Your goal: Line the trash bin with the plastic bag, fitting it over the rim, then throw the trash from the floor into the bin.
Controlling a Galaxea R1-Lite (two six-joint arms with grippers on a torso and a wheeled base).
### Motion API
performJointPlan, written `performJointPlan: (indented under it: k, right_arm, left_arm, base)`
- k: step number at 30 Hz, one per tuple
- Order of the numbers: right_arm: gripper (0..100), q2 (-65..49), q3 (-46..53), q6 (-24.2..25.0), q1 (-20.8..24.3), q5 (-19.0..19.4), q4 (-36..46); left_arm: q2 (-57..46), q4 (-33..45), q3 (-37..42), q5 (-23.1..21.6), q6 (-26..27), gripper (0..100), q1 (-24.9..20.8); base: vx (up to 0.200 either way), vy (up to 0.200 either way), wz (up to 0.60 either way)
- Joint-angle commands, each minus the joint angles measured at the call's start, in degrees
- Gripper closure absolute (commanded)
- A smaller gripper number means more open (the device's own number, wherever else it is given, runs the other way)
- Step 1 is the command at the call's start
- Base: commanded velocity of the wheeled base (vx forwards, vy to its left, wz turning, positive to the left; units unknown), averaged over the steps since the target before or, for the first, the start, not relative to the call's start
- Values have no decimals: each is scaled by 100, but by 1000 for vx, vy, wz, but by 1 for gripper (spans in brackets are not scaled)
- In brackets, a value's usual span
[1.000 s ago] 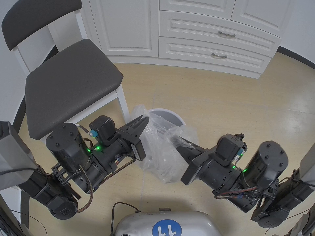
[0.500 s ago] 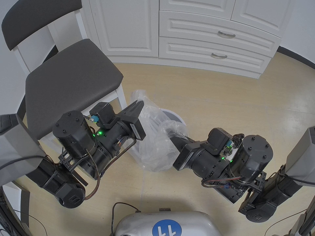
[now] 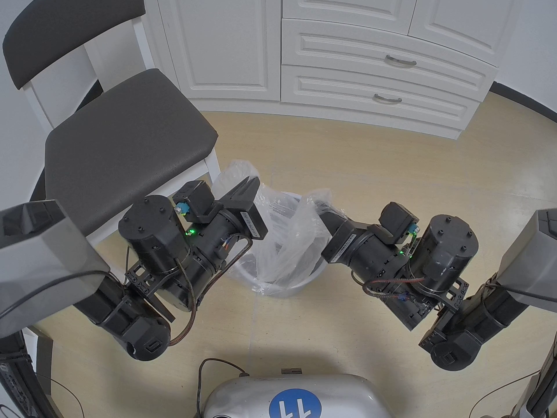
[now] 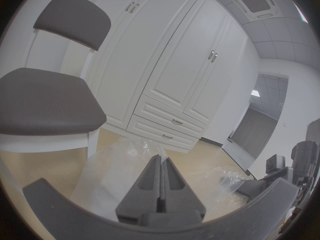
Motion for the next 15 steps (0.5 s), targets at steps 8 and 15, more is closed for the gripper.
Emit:
performJointPlan:
  k: [8, 15]
  right_arm:
    - [100, 381, -470, 135, -678, 21, -105]
    - [100, 258, -558, 179, -837, 29, -105]
  left_arm:
    - [580, 1, -606, 357, -241, 100, 118]
    - [685, 10, -1405, 357, -233, 100, 241]
  base:
    - [0, 0, 0]
    - [0, 0, 0]
